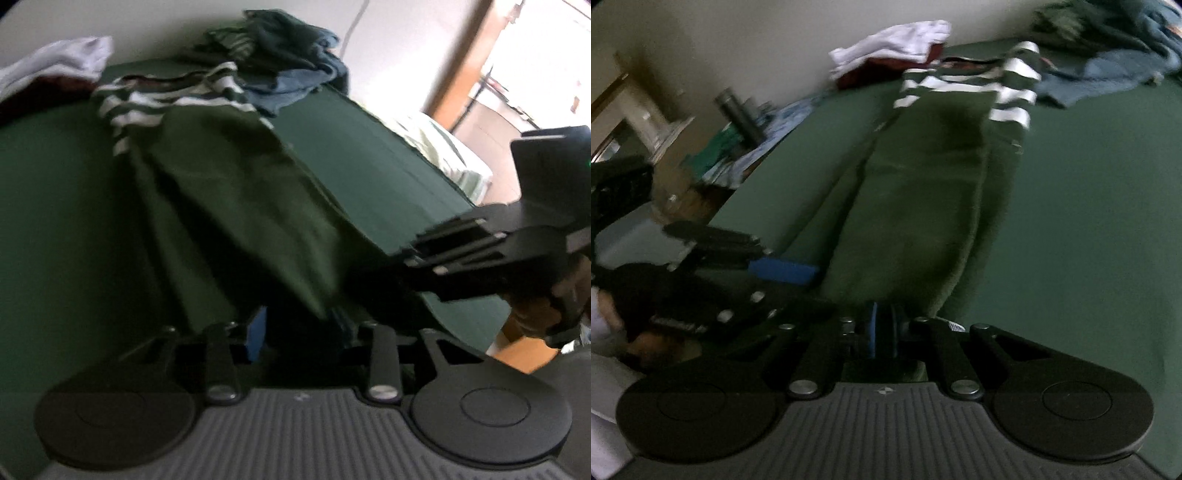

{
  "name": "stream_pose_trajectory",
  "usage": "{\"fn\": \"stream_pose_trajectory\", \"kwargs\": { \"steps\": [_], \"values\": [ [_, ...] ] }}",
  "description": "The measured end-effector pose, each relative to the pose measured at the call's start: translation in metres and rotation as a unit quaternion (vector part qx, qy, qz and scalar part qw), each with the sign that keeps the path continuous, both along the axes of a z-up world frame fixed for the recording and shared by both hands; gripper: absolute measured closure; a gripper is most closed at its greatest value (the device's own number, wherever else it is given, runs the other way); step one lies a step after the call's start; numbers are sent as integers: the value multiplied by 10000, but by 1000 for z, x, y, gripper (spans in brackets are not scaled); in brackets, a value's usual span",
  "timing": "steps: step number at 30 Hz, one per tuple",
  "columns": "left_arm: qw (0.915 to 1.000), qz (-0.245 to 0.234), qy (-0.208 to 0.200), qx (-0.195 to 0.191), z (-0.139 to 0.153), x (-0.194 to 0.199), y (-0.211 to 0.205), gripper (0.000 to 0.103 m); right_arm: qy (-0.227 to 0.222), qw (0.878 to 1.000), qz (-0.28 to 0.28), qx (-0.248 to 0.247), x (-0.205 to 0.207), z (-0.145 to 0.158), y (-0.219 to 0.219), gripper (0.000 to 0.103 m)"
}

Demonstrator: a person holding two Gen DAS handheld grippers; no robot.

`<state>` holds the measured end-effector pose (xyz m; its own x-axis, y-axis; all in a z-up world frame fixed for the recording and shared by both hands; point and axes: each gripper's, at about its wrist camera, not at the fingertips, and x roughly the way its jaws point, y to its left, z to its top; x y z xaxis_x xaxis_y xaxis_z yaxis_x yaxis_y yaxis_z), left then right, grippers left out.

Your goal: Fold clothes

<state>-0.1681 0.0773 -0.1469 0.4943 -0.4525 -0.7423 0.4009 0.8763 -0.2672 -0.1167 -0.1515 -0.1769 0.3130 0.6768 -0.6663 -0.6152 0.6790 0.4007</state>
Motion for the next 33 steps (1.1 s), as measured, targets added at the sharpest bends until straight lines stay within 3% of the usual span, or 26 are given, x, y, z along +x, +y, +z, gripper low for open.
{"fn": "stream_pose_trajectory", "kwargs": {
  "steps": [6,9,11,15,18,22,27,33],
  "values": [
    [9971,757,-78,33,19,-28,11,64,-176,9993,331,43,1,0,-2,98],
    [9946,995,-163,235,30,-32,30,64,-234,9992,333,16,-1,5,-7,96],
    [9936,1101,8,262,27,-35,40,64,-245,9995,219,38,-4,10,-14,90],
    [9905,1300,343,303,22,-40,59,61,-2,10000,40,-60,-12,13,-35,87],
    [9915,1206,474,101,17,-51,52,44,322,9992,-181,-175,-21,9,-51,84],
    [9893,1230,713,-325,6,-58,45,43,655,9969,-428,-40,-32,2,-63,81],
    [9850,1336,798,-740,0,-59,46,34,902,9942,-545,229,-35,-6,-65,78],
    [9725,1500,1130,-1376,-6,-53,62,34,1192,9913,-387,408,-39,-7,-59,75]
  ]
}}
